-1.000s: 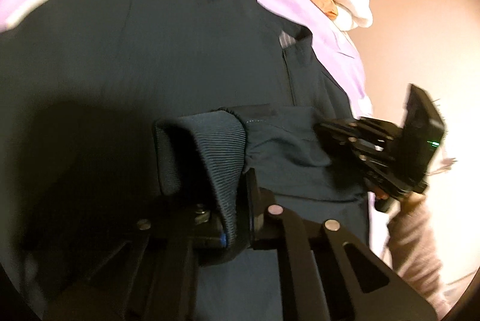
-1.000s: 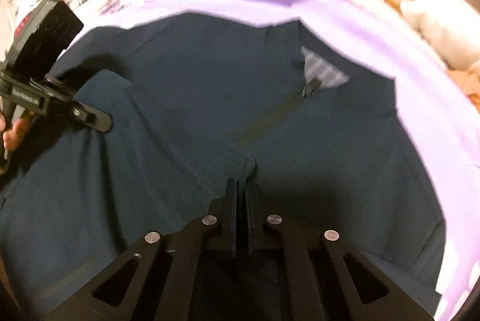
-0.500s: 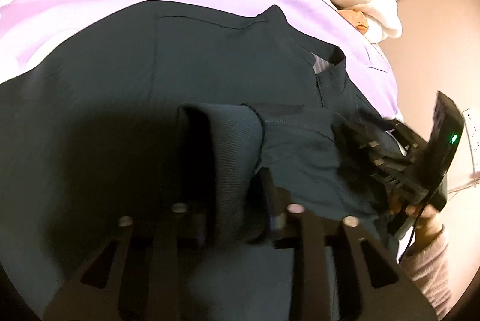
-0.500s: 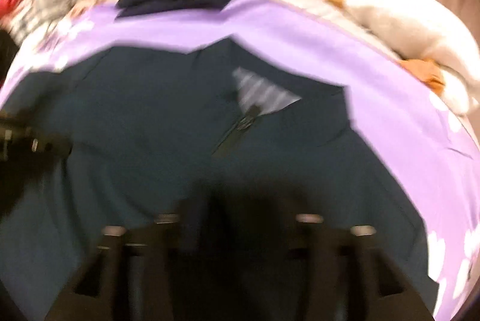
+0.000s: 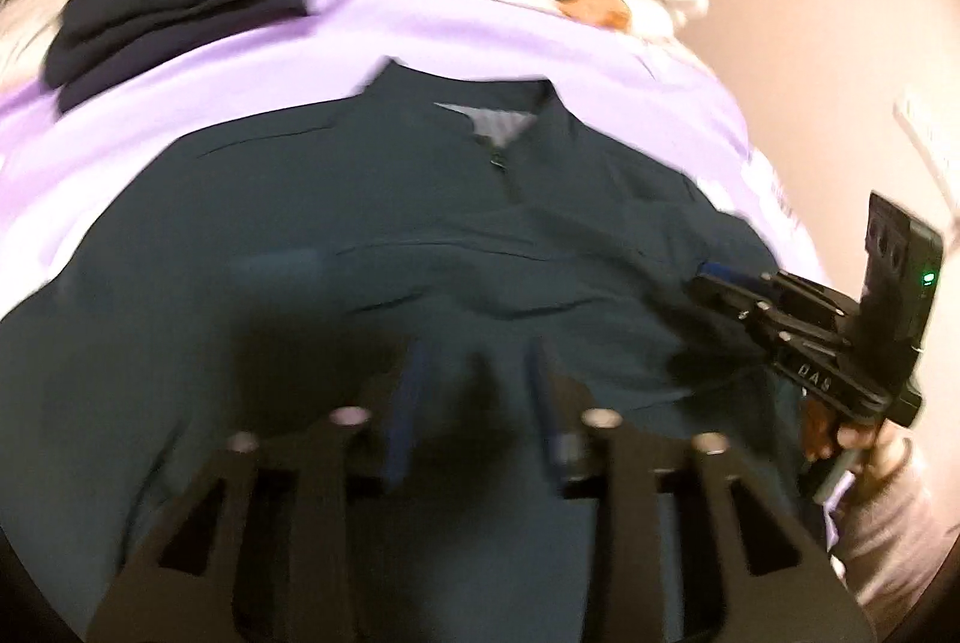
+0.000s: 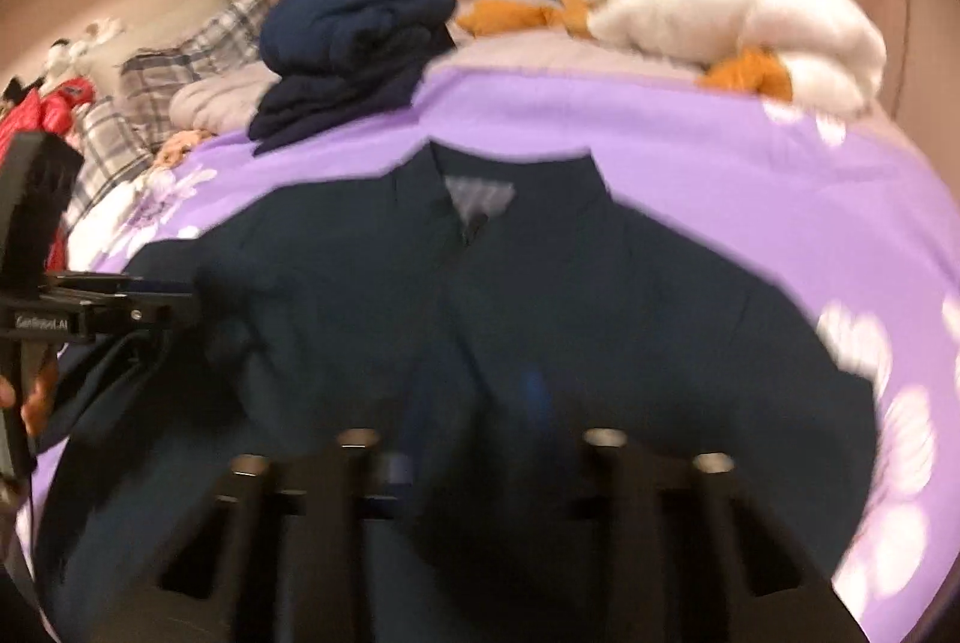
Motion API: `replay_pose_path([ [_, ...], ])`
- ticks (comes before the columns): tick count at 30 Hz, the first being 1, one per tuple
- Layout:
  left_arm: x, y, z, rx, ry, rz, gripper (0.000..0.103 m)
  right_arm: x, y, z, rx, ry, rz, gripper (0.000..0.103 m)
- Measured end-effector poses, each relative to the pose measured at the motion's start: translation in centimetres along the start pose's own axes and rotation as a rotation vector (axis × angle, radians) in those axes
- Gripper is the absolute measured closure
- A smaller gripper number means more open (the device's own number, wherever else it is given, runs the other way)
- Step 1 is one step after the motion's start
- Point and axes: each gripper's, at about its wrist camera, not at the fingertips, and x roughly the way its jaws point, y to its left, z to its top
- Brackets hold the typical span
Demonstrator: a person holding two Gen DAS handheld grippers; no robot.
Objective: Fold large clothes
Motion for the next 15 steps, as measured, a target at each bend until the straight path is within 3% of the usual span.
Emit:
replay_pose_path([
  [2, 2.2, -0.8, -0.6, 0.038, 0.043, 0.043, 0.087, 0.1, 0.2, -1.7, 0.023, 0.024, 0.019, 0.087],
  [4, 4.3, -0.5, -2.2, 0.068, 0.136, 0.096, 0.093, -0.3, 0.4, -3.6, 0.010, 0.058, 0.028, 0.088],
  [5, 4.8, -0.2, -3.4, 0.079, 0.173, 0.097, 0.094, -0.2, 0.5, -4.8, -0.007, 0.096, 0.011, 0.088],
  [7, 3.4, -0.1, -4.6, 0.128, 0.156, 0.073, 0.094, -1.1, 0.1, -6.2, -0.014, 0.103, 0.007, 0.091],
  [11, 1.7, 1.3, -5.8, 0.098, 0.203, 0.022, 0.094, -2.7, -1.9, -5.3, 0.082, 0.120, 0.066, 0.090],
  [13, 1.1, 1.5, -5.6, 0.091, 0.196, 0.018, 0.094, -3.6, -2.8, -4.2, 0.098, 0.058, 0.044, 0.085],
  [15, -0.2, 1.3, -4.9, 0.077, 0.147, -0.003, 0.094, -4.0, -4.8, -2.6, 0.175, -0.006, 0.016, 0.069],
])
